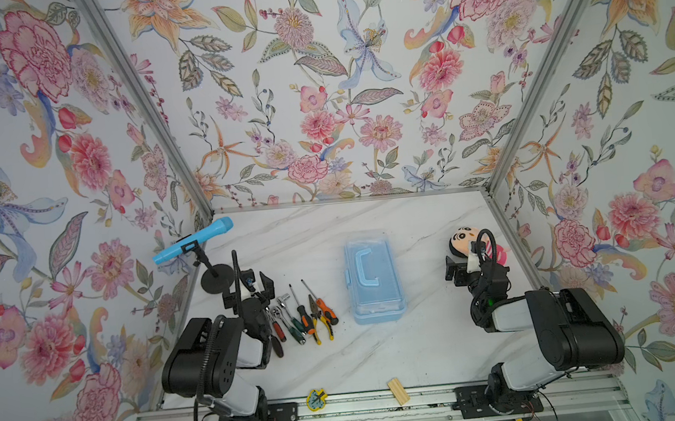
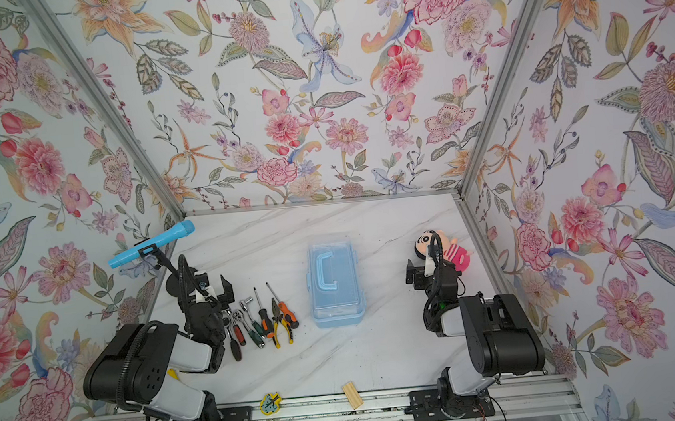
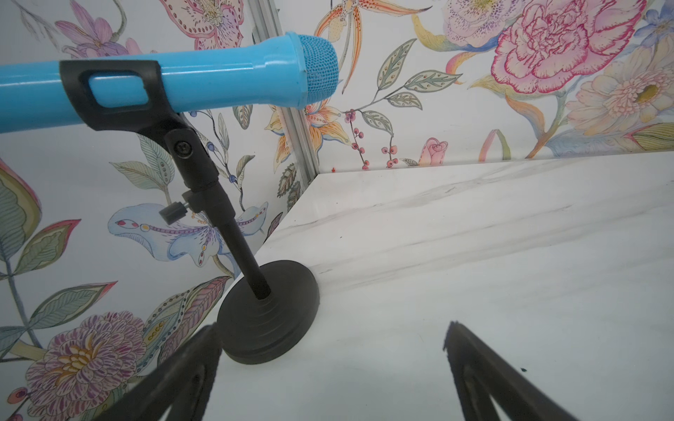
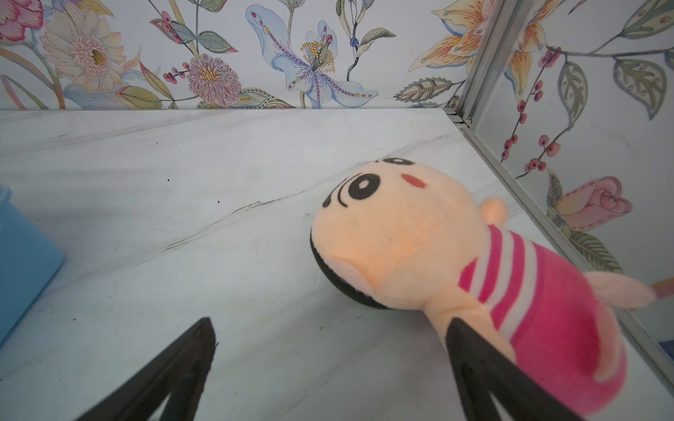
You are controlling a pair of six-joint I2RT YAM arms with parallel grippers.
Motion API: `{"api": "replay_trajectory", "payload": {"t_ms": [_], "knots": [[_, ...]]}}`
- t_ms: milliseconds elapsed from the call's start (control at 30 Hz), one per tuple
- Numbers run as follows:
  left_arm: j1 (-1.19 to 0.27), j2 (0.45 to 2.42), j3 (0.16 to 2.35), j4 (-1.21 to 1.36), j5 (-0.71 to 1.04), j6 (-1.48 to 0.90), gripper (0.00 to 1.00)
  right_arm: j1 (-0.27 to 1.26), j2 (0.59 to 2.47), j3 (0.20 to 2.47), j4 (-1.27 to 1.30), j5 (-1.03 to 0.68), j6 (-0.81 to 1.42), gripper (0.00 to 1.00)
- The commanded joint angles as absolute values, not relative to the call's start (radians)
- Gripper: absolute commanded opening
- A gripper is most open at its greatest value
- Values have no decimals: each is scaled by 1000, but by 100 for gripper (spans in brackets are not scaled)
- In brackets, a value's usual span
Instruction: Pack the tool kit
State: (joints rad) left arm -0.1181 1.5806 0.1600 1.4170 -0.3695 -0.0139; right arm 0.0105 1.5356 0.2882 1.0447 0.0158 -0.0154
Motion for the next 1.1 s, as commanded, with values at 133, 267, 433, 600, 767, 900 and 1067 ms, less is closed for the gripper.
{"api": "replay_trajectory", "payload": {"t_ms": [133, 267, 433, 600, 767, 900, 1067], "knots": [[-113, 1583, 175, 1435, -351, -9, 99, 24, 1543, 302, 1081, 37, -34, 99], [-113, 1583, 175, 1442, -353, -8, 99, 26, 1543, 301, 1082, 42, -36, 99], [-131, 1401, 278, 1158, -320, 23, 99, 87, 1412, 415, 784, 227, -53, 99], [-124, 1249, 532, 641, -305, -300, 99, 183, 1324, 777, 176, 355, 180, 99], [-153, 1322, 695, 523, 241, -515, 99, 367, 1361, 1155, -245, 241, 288, 99], [-213, 1417, 763, 463, 398, -624, 99, 528, 1473, 1450, -518, 138, 376, 100], [-316, 1472, 801, 324, 394, -618, 98, 564, 1547, 1490, -557, -142, 558, 75]]}}
